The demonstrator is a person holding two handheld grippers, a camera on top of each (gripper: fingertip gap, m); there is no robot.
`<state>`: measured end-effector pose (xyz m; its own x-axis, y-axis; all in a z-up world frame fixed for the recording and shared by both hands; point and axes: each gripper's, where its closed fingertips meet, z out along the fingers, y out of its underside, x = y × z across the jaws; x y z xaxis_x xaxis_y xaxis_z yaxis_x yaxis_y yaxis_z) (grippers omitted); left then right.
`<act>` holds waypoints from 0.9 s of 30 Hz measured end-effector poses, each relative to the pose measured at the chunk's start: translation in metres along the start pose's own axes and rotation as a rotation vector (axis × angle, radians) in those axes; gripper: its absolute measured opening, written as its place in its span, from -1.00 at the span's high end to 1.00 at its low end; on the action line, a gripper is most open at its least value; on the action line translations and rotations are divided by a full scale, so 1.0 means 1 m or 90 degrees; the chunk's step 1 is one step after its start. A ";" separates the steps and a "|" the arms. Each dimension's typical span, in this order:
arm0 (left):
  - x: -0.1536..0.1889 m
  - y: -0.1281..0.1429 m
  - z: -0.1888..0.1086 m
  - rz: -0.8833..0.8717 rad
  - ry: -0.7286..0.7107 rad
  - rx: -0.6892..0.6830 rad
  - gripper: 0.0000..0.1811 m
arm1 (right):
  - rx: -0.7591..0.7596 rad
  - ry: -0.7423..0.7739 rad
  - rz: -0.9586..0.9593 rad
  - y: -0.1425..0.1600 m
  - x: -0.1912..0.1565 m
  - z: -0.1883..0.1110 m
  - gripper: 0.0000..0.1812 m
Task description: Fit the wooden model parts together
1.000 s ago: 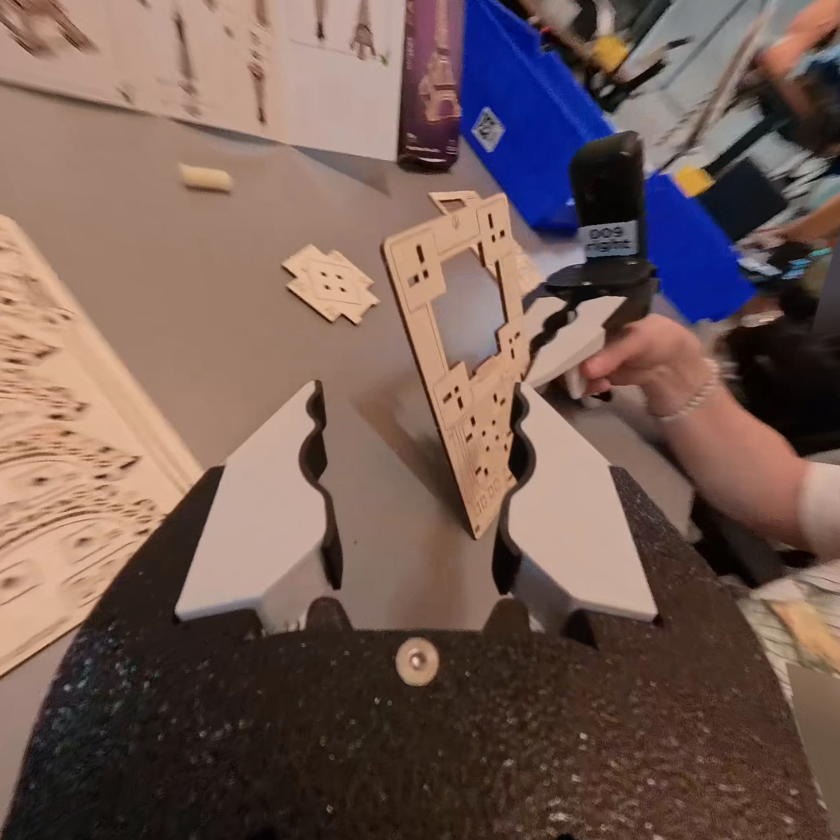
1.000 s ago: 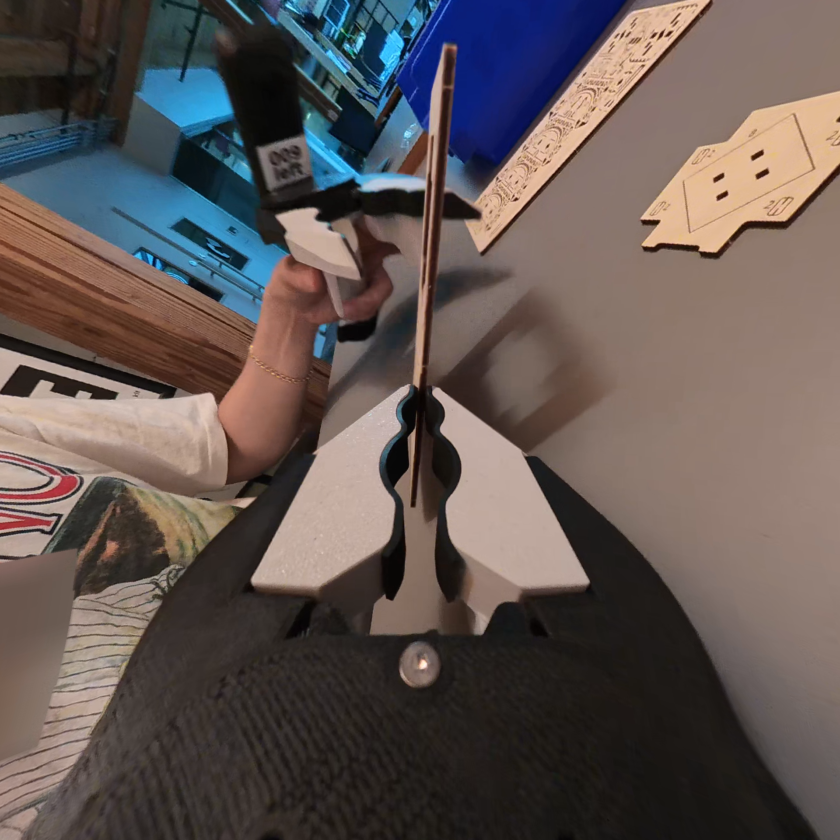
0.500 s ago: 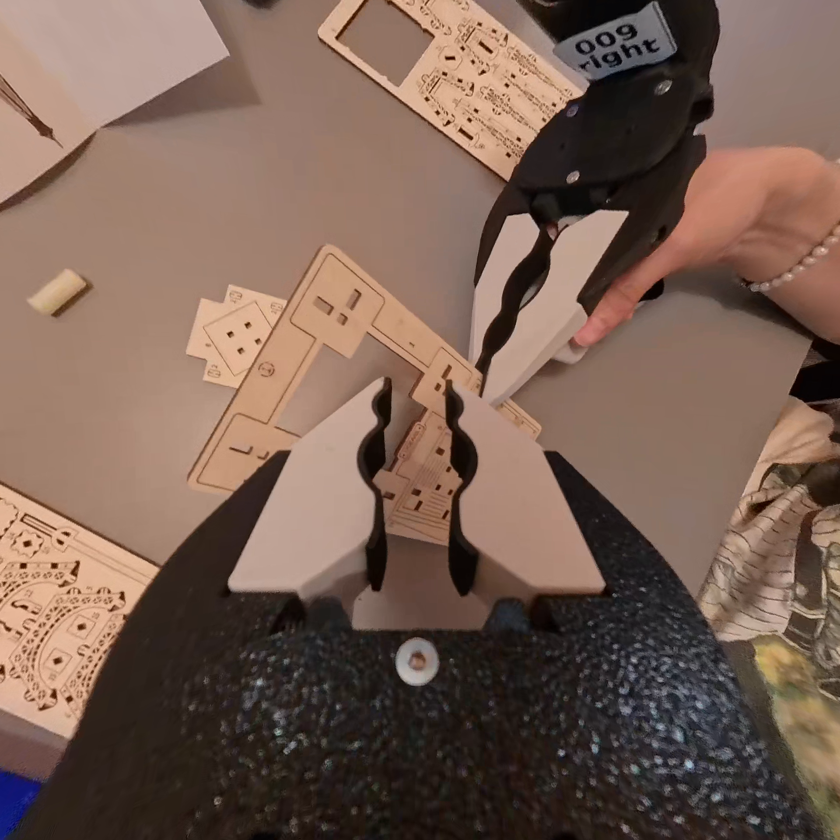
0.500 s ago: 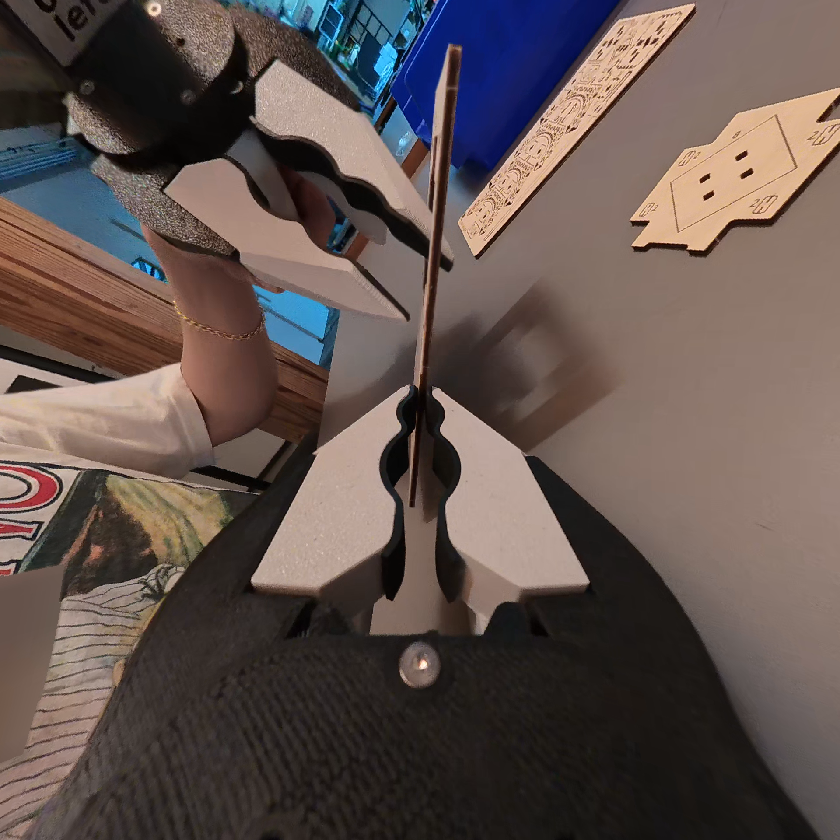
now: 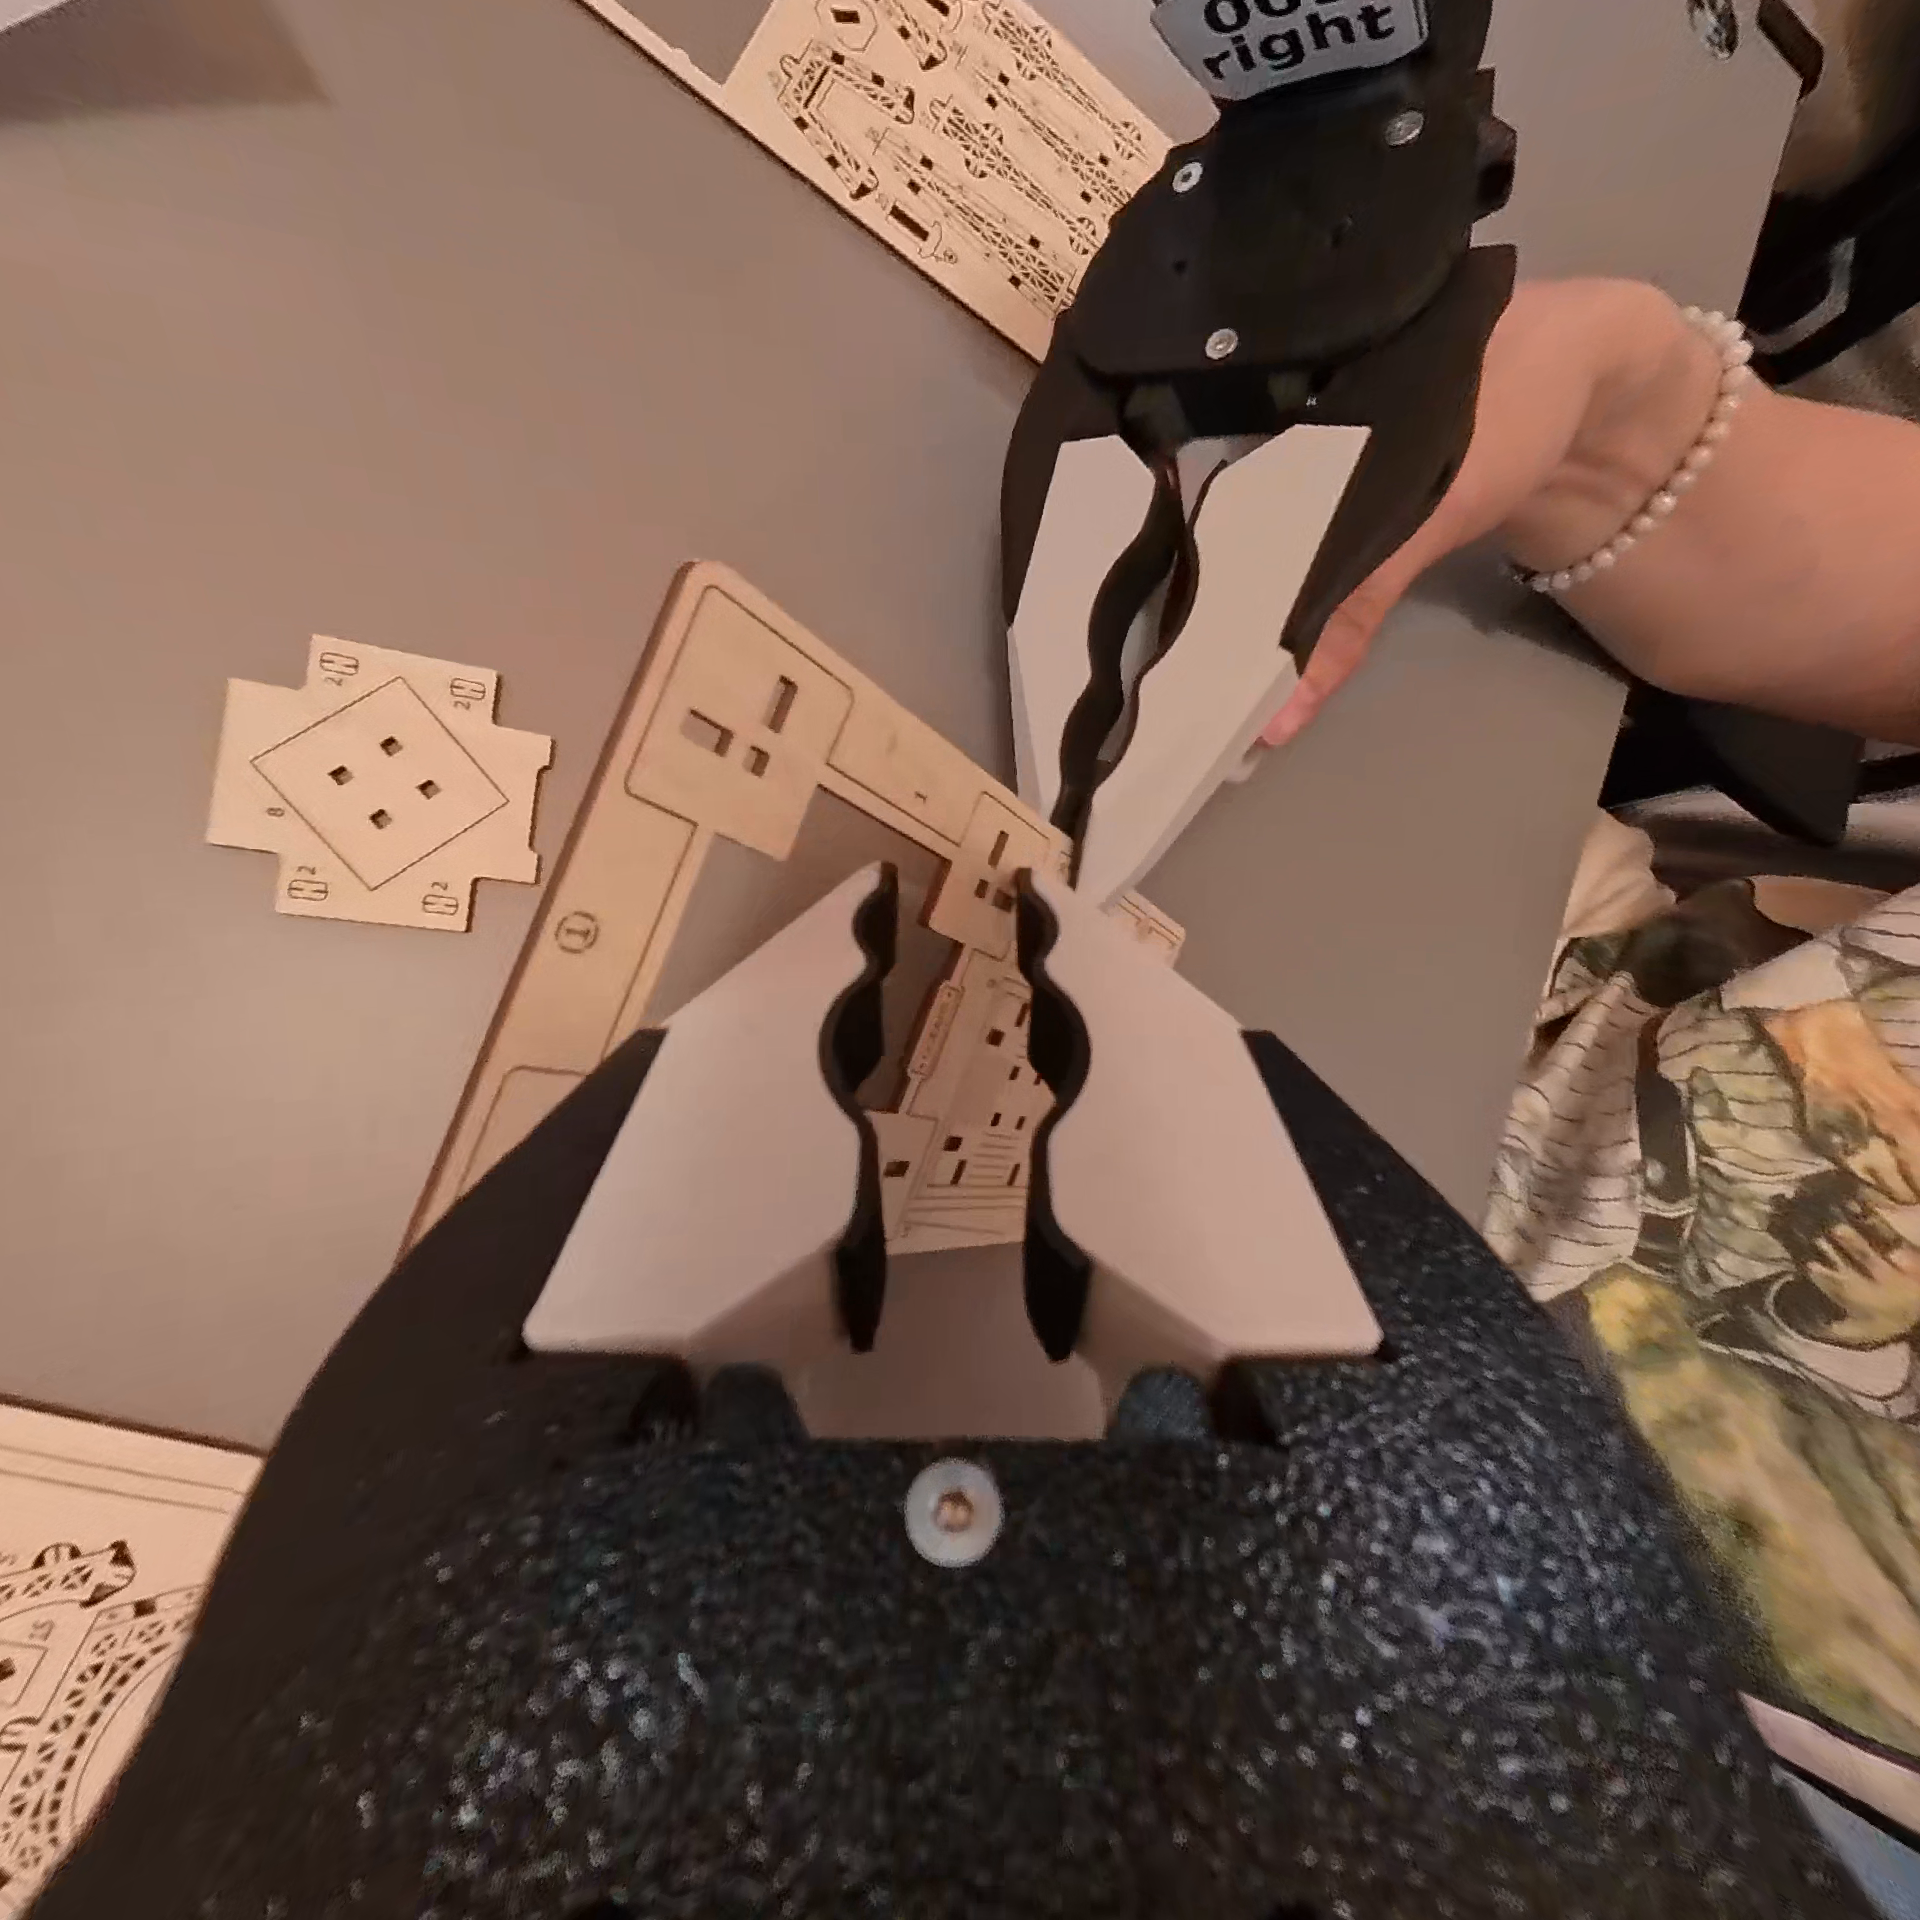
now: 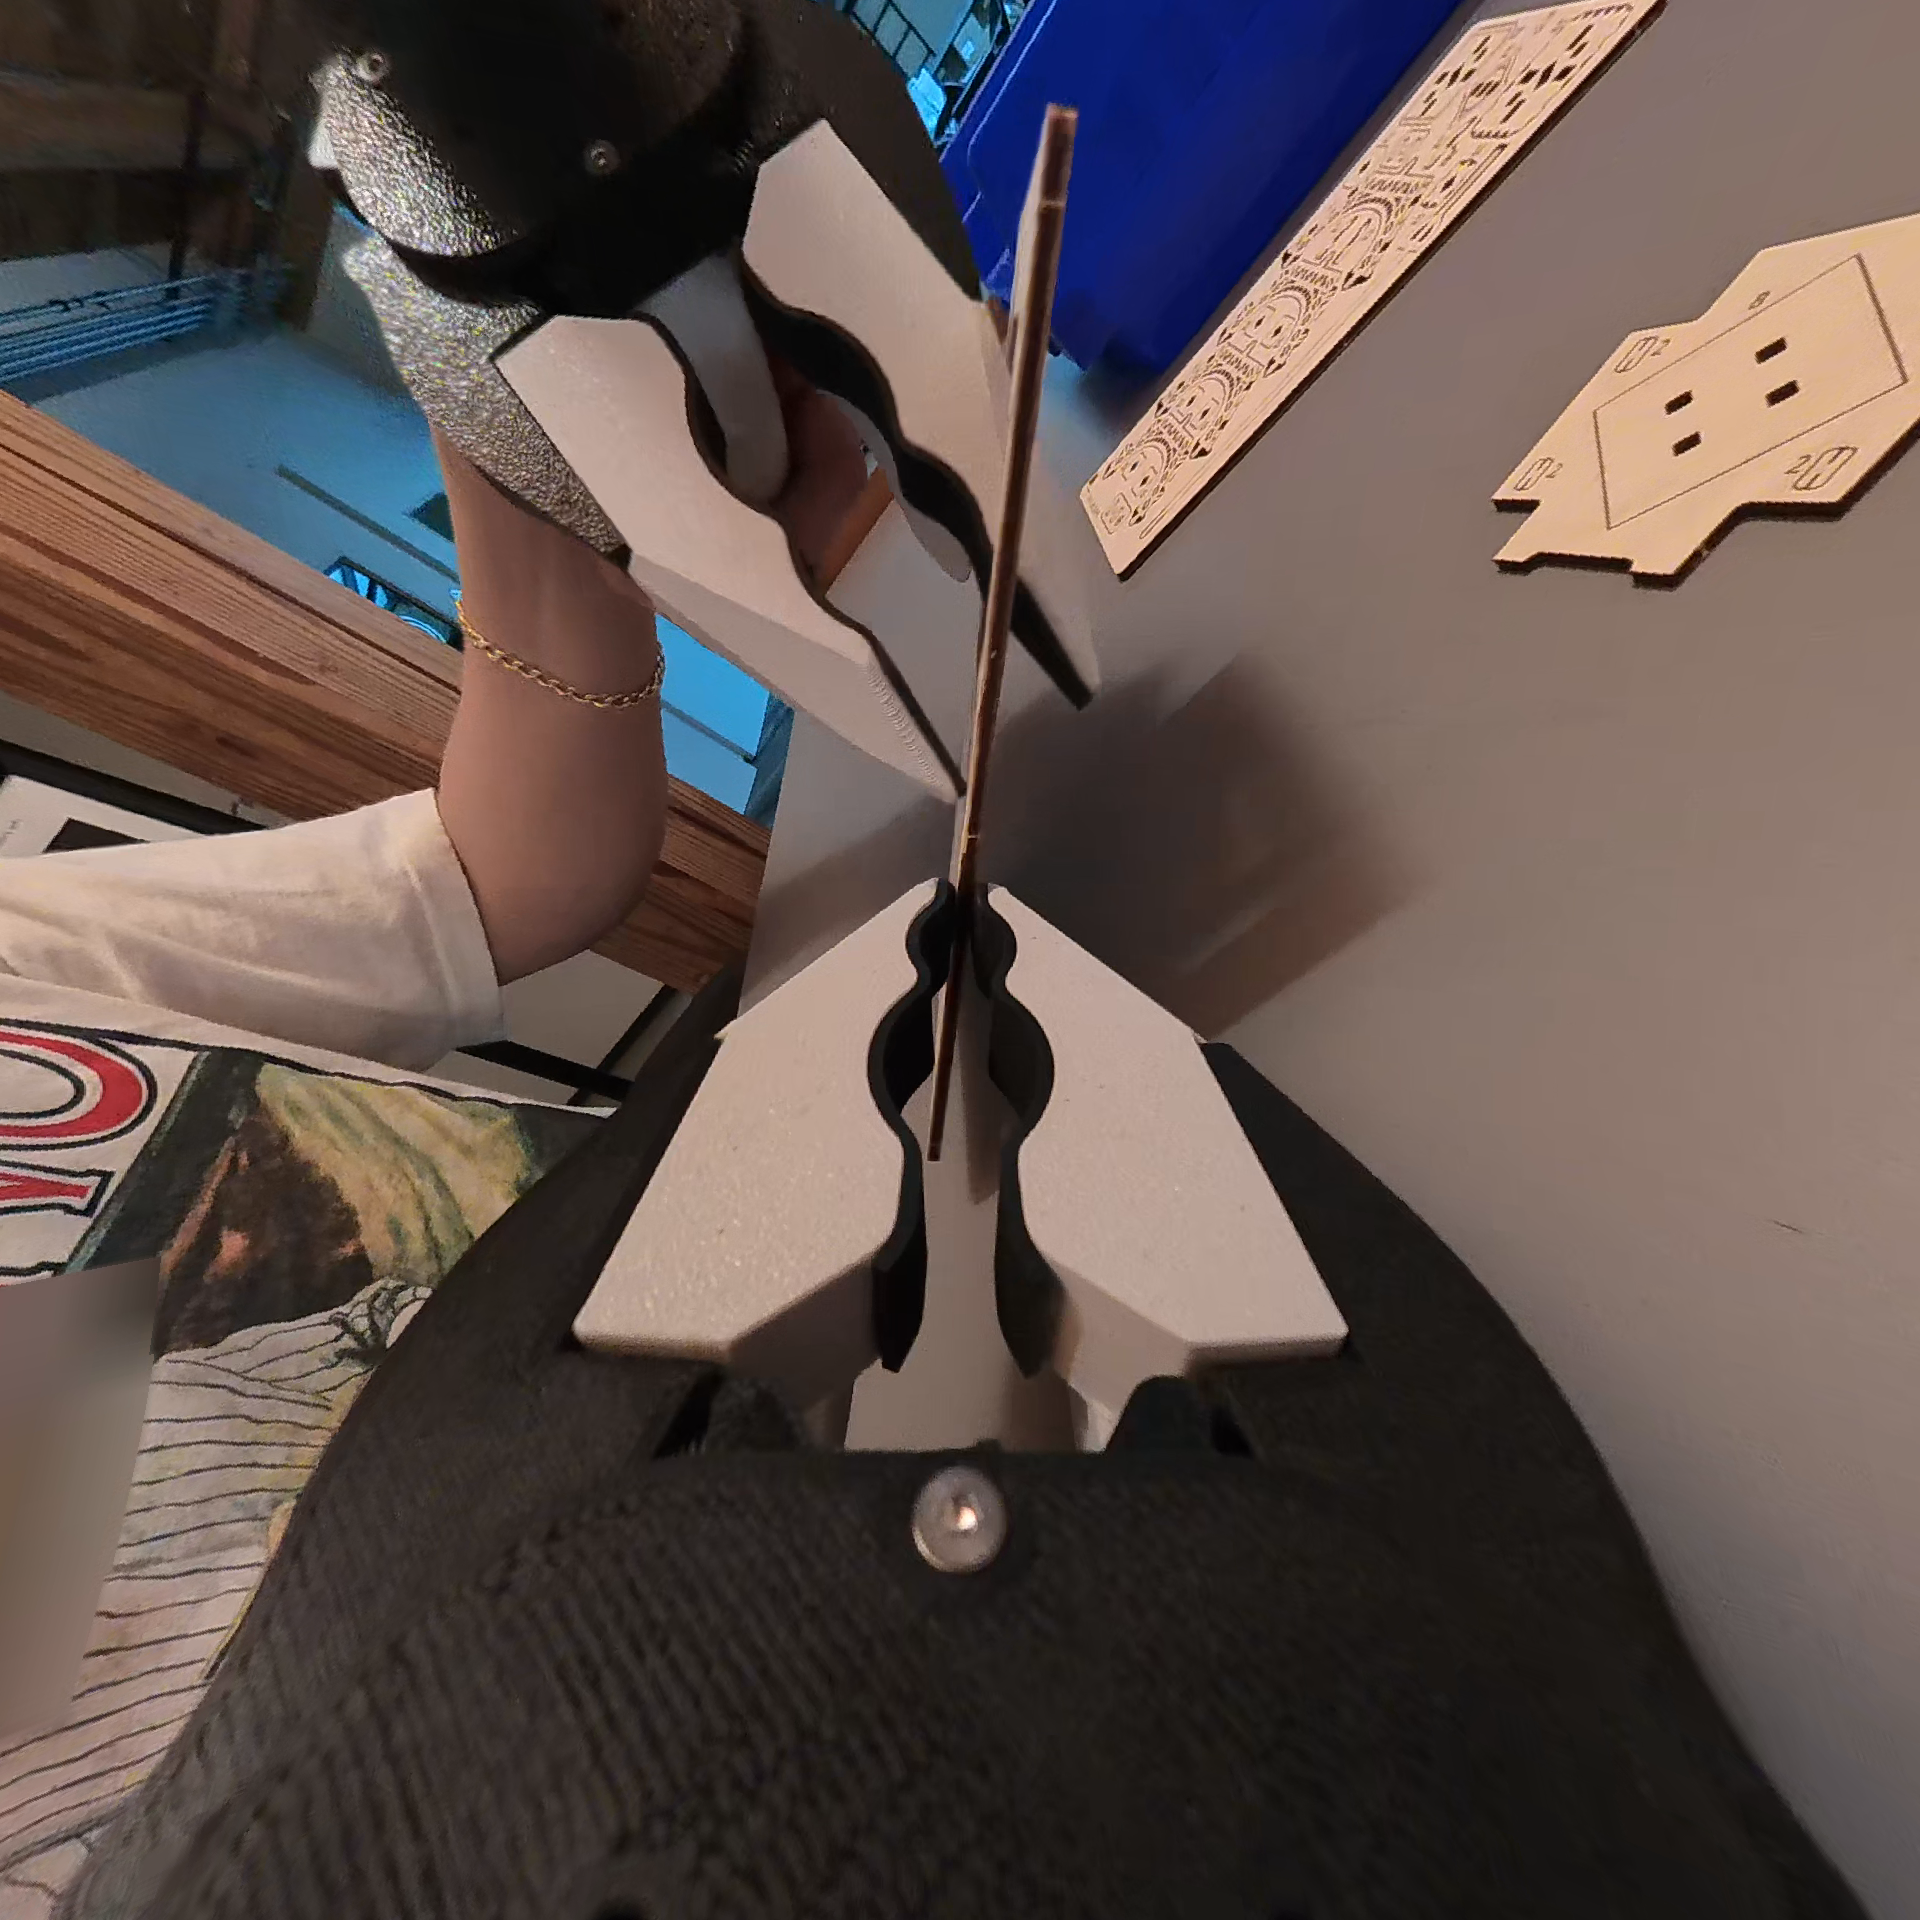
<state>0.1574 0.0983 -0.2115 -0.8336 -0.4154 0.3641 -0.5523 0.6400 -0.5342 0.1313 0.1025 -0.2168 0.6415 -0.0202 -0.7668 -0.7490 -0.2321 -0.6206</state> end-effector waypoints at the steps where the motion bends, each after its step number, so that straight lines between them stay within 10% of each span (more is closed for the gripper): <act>1: 0.002 0.000 0.000 0.001 0.008 0.004 0.77 | 0.001 0.000 0.002 0.000 0.000 0.000 1.00; 14: -0.004 -0.009 -0.004 -0.022 -0.004 0.089 0.85 | 0.018 0.033 0.012 -0.004 0.008 0.000 0.73; 27: -0.005 -0.007 -0.004 -0.008 -0.002 0.088 0.82 | 0.023 0.024 0.002 -0.006 0.005 0.004 0.99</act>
<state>0.1648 0.0986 -0.2067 -0.8261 -0.4258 0.3692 -0.5594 0.5399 -0.6290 0.1383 0.1076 -0.2173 0.6439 -0.0573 -0.7629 -0.7565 -0.1963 -0.6238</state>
